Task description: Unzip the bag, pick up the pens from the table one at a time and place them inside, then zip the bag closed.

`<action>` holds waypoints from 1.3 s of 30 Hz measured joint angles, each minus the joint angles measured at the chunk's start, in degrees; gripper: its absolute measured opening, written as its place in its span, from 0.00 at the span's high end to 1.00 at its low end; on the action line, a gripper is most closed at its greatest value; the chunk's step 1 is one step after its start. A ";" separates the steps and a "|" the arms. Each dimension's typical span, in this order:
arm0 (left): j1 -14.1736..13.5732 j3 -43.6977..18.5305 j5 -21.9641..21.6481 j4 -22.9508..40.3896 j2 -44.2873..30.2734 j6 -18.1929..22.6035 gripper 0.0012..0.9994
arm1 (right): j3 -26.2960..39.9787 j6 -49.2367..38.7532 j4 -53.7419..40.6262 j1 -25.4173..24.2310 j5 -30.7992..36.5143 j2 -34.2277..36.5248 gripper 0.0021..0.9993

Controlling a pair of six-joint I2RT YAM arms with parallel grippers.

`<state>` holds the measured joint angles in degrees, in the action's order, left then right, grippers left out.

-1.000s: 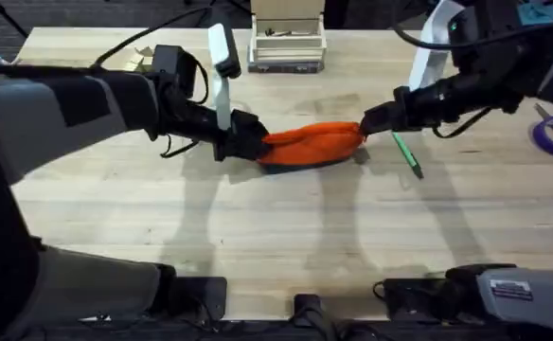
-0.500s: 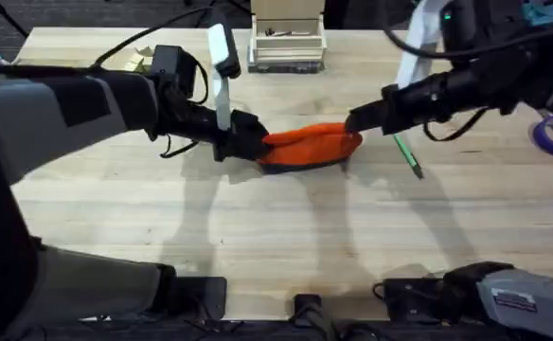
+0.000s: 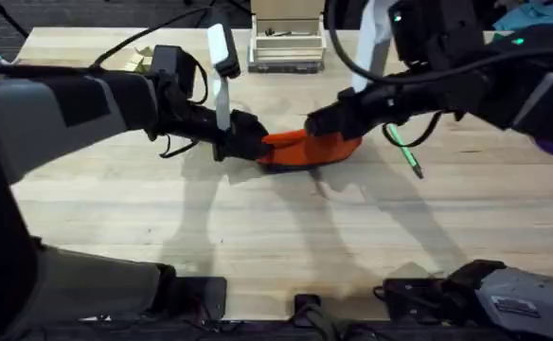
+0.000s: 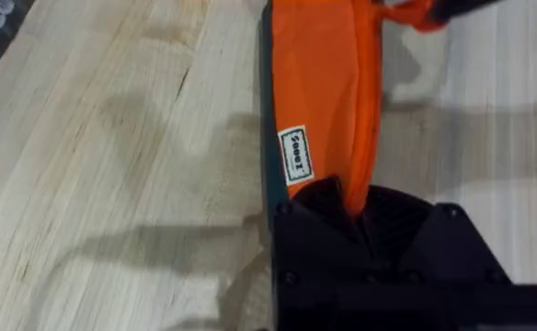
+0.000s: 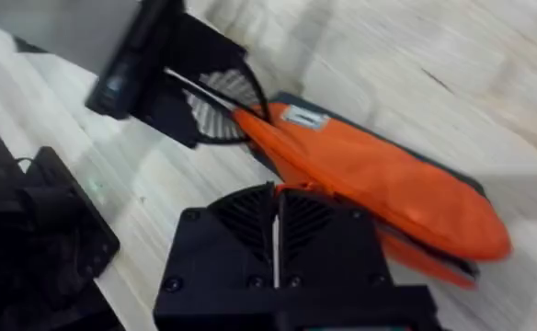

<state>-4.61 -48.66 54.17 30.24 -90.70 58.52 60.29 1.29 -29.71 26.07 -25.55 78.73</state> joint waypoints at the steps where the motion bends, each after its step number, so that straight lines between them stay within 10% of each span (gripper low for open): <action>1: 0.03 0.00 0.00 0.02 0.00 0.00 0.96 | 0.00 0.51 0.89 0.75 0.23 0.03 0.97; 26: 0.03 -0.02 0.07 0.11 0.00 0.00 0.96 | 0.00 9.46 14.65 11.39 1.30 6.79 0.97; 34: 0.03 -0.02 0.07 -0.07 0.00 0.00 0.96 | 0.04 8.54 11.95 7.91 -1.32 4.36 0.04; 39: 0.03 -0.03 0.04 -0.07 0.00 0.00 0.96 | 0.09 5.33 6.42 4.42 -1.49 0.11 0.00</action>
<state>-4.58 -48.70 54.22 30.17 -90.70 58.52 60.38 6.61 -23.29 30.49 -27.04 78.84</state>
